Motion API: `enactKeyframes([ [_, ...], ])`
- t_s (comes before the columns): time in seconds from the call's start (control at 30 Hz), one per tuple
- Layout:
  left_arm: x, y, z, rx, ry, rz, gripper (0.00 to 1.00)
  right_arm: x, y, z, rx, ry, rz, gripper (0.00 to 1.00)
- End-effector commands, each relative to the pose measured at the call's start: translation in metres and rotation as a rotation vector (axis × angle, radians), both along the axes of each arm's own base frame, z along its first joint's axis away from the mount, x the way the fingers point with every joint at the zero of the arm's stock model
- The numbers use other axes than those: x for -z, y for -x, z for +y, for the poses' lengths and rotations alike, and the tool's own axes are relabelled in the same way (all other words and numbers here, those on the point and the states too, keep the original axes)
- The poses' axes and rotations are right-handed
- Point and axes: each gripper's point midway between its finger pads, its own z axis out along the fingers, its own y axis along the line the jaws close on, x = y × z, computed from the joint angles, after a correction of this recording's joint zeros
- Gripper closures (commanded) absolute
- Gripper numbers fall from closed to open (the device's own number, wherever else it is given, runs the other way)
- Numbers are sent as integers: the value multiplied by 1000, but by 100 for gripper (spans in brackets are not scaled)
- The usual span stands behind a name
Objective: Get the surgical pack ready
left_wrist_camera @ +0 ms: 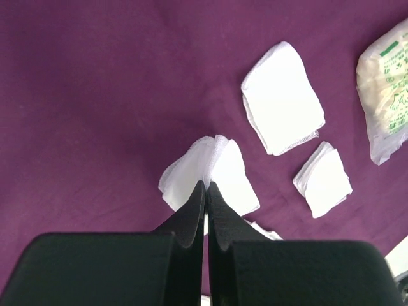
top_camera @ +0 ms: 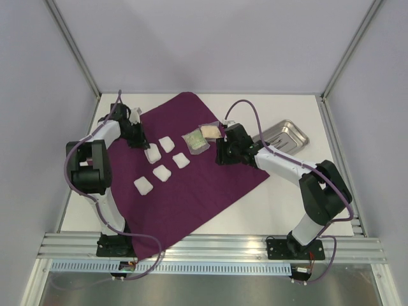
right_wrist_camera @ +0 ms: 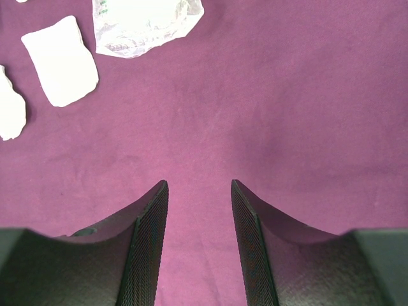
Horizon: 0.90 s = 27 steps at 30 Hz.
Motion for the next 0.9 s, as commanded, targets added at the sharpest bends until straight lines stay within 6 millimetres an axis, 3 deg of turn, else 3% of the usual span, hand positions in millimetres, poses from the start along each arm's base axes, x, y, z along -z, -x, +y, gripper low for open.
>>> enactKeyframes([
  [0.0, -27, -13, 1, -22, 25, -87, 100, -19, -9, 6, -13, -9, -51, 53],
  [0.4, 12, -1, 13, -76, -19, 41, 100, -21, -9, 7, -14, -9, -50, 52],
  [0.53, 17, 5, 18, -75, -46, 81, 80, -22, -9, 11, -21, -13, -50, 51],
  [0.57, 18, 8, 19, -71, -55, 89, 69, -23, -9, 13, -25, -14, -53, 51],
  [0.67, 20, 11, 30, -82, -118, 108, 57, -23, -9, 16, -33, -17, -53, 51],
  [0.87, 28, 12, 31, -54, -134, 124, 58, -22, -8, 19, -39, -18, -48, 51],
])
